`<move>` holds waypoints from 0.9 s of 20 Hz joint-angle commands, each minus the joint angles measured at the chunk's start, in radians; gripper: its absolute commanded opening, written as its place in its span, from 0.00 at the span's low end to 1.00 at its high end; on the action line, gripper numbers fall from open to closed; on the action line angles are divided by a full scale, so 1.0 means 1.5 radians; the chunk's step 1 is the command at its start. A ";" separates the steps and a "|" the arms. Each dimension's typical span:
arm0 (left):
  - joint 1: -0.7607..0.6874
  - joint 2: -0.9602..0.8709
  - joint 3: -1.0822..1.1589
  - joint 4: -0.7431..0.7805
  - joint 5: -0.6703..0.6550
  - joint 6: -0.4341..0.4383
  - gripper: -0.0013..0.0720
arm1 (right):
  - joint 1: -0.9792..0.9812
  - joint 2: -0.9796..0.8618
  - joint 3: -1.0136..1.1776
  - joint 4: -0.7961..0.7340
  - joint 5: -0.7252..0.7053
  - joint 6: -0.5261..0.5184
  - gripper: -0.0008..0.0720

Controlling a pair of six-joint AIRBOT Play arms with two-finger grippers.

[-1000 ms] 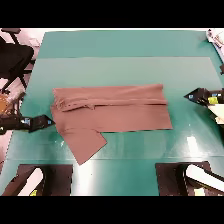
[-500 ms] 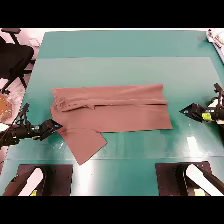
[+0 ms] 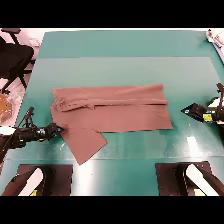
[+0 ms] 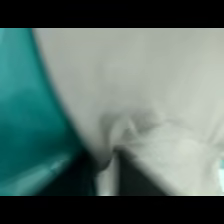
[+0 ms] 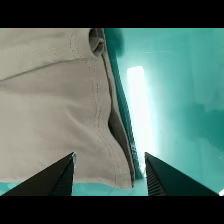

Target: Fold the shirts.

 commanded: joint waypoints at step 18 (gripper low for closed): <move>-0.005 0.001 0.034 -0.028 -0.034 0.023 0.05 | 0.107 -0.249 -0.001 -0.021 0.014 0.034 0.82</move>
